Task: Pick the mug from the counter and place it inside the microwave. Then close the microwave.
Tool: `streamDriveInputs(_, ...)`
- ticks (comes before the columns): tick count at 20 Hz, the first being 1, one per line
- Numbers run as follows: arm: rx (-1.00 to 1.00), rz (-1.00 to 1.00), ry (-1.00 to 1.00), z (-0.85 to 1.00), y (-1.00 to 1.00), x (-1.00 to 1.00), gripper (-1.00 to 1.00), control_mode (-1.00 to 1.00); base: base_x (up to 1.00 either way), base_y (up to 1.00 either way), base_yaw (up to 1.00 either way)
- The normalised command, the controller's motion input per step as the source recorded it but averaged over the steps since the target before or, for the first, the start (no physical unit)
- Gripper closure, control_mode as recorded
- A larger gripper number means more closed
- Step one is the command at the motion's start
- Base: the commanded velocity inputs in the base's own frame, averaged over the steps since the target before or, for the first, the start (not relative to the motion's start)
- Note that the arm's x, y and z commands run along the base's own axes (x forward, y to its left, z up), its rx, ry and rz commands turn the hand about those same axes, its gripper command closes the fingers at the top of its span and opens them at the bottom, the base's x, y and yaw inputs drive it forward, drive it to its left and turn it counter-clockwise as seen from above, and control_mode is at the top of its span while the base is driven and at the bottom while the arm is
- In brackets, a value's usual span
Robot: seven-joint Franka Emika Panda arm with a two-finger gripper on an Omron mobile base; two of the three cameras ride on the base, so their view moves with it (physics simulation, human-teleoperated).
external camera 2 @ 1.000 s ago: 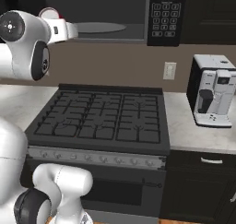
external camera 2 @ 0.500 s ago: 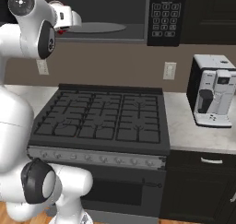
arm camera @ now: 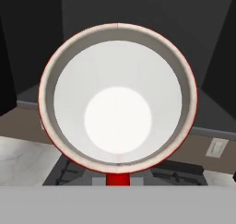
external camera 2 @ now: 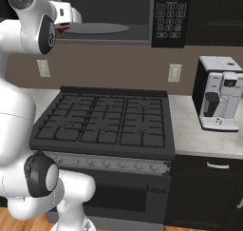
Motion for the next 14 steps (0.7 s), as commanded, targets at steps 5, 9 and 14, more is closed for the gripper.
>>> streamDriveInputs(5,0.00,0.00,0.00,-0.05,0.00,0.23,1.00,-1.00,0.00,0.00,0.00)
streamDriveInputs(9,0.00,0.00,0.03,-0.16,0.00,0.39,1.00,-1.00,0.00,0.00,0.00)
streamDriveInputs(14,0.00,0.00,0.06,-0.01,0.00,0.31,1.00,-1.00,0.00,0.00,0.00)
